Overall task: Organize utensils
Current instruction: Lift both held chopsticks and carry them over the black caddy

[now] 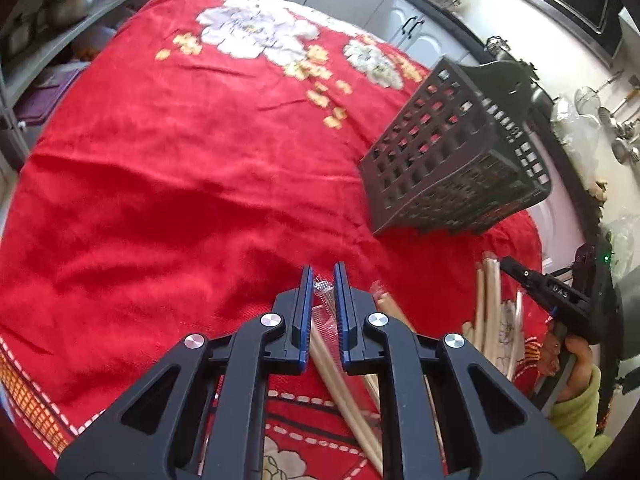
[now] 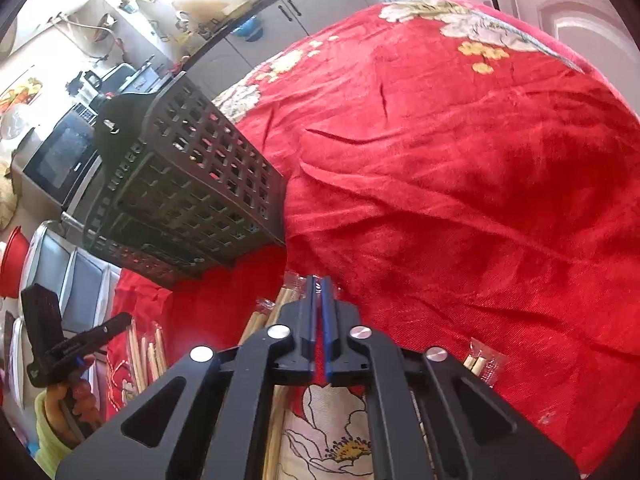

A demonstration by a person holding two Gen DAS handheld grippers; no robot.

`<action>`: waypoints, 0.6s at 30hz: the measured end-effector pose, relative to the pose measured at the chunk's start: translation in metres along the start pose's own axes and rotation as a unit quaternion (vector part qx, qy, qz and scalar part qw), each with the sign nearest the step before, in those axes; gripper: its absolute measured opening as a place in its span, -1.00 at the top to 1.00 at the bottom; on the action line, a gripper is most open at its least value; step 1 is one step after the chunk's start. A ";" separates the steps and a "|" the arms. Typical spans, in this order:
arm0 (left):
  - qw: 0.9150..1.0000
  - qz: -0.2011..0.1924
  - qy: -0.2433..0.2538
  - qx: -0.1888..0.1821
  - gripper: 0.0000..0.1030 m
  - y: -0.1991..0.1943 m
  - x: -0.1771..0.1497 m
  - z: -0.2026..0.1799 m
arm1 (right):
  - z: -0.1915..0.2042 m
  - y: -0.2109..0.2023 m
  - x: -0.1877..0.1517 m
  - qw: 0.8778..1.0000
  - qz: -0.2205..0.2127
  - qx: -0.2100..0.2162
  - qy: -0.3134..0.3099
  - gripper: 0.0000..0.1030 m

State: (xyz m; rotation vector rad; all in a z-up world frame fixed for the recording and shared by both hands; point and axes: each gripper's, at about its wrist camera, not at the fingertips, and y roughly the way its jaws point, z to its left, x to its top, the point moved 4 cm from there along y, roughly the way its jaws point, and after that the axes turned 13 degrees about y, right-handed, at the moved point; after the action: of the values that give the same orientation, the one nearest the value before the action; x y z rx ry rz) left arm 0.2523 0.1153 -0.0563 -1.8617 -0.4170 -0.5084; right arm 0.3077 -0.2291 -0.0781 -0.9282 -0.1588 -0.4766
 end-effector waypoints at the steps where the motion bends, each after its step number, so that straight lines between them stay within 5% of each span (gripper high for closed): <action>1: 1.000 -0.004 0.004 -0.002 0.88 -0.002 0.002 -0.003 | 0.001 -0.003 0.000 1.000 -0.002 0.004 -0.002 0.98; 12: 0.997 -0.052 0.053 -0.010 0.90 -0.026 0.026 -0.043 | 0.017 -0.033 0.003 0.998 -0.027 0.027 -0.043 0.98; 18: 0.996 -0.067 0.062 -0.021 0.90 -0.034 0.035 -0.059 | -0.002 -0.006 0.001 0.999 0.036 0.005 -0.014 0.96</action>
State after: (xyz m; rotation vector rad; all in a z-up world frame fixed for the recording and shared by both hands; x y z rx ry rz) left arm 0.2557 0.0724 0.0066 -1.8379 -0.4530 -0.7256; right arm 0.3056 -0.2346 -0.0744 -0.9284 -0.1516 -0.3959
